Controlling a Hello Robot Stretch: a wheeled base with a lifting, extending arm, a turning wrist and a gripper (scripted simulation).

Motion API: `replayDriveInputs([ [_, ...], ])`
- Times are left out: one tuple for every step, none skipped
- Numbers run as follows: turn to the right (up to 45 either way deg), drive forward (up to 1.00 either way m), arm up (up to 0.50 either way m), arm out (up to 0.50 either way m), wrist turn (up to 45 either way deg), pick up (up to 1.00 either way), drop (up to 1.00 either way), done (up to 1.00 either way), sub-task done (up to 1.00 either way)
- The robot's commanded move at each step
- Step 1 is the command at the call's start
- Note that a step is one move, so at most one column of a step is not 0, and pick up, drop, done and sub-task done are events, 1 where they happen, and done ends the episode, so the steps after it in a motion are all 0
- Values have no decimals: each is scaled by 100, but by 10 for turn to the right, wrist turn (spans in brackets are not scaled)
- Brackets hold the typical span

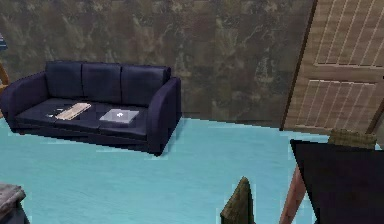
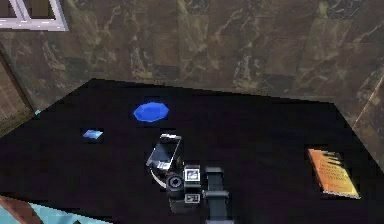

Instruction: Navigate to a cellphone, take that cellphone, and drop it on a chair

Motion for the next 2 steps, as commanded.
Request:
replayDriveInputs([
  [0,0,22,0,0,0,0,0,0],
  [0,0,0,0,-450,0,0,0,0],
])
